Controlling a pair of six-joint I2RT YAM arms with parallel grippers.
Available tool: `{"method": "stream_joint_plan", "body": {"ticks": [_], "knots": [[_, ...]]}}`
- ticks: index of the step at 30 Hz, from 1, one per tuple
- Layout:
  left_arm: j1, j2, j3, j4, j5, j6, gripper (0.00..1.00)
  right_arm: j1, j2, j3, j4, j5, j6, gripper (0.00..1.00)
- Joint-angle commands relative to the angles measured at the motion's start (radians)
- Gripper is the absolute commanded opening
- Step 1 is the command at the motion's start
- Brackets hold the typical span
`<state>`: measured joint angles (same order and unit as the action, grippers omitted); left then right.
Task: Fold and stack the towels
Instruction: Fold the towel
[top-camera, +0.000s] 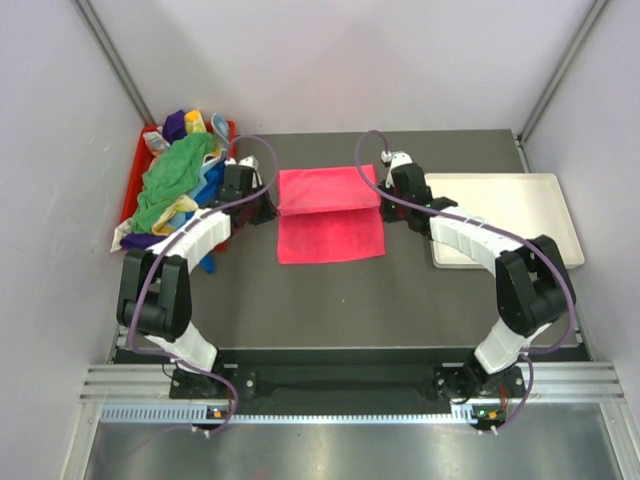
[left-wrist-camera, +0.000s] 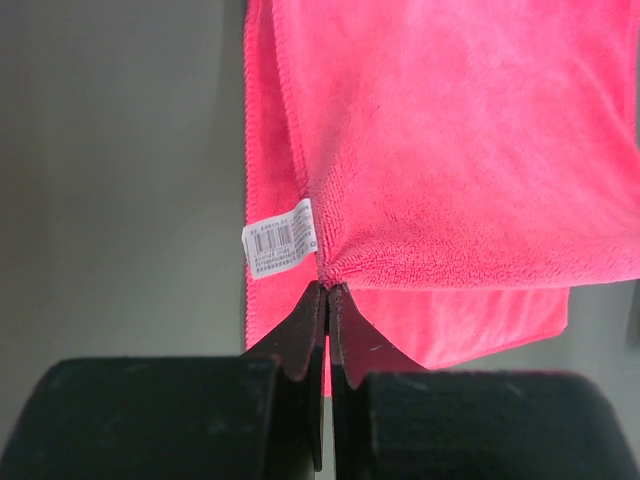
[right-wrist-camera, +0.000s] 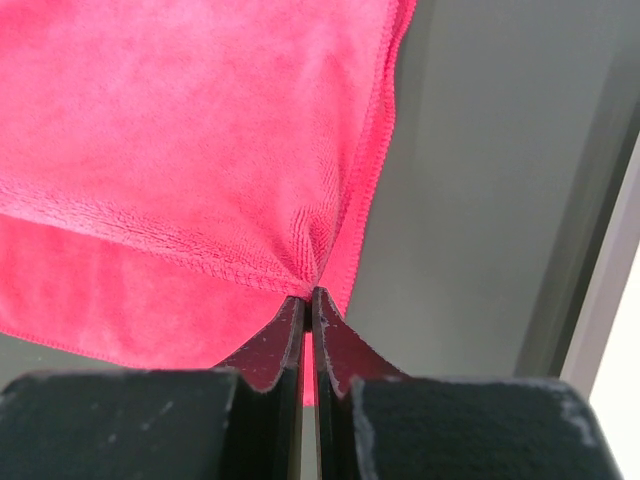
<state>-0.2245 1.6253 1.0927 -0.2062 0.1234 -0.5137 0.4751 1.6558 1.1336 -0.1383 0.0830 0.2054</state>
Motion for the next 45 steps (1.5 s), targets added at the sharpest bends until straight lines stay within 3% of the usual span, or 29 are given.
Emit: {"method": "stream_joint_plan", "body": {"ticks": [1,6,10,13,19,24,31,45], "knots": [[0.001,-0.019,0.077,-0.001,-0.016,0.017,0.00,0.003,-0.024,0.066,-0.023,0.043,-0.014,0.00],[0.001,0.051,0.200,0.044,-0.063,0.007,0.00,0.000,0.048,0.230,-0.027,0.101,-0.046,0.00],[0.001,0.126,0.390,0.115,-0.110,0.030,0.00,-0.007,0.128,0.403,-0.024,0.171,-0.090,0.00],[0.002,0.205,0.539,0.146,-0.157,0.069,0.00,-0.033,0.214,0.622,-0.030,0.199,-0.115,0.00],[0.005,0.364,0.726,0.284,-0.202,0.145,0.00,-0.070,0.398,0.903,0.014,0.202,-0.156,0.00],[0.005,0.450,0.745,0.476,-0.223,0.182,0.00,-0.093,0.522,1.006,0.097,0.199,-0.179,0.00],[0.013,0.571,0.892,0.502,-0.243,0.201,0.00,-0.128,0.590,1.072,0.203,0.176,-0.182,0.00],[0.013,0.642,0.855,0.853,-0.317,0.204,0.00,-0.150,0.671,1.190,0.410,0.213,-0.244,0.00]]}}
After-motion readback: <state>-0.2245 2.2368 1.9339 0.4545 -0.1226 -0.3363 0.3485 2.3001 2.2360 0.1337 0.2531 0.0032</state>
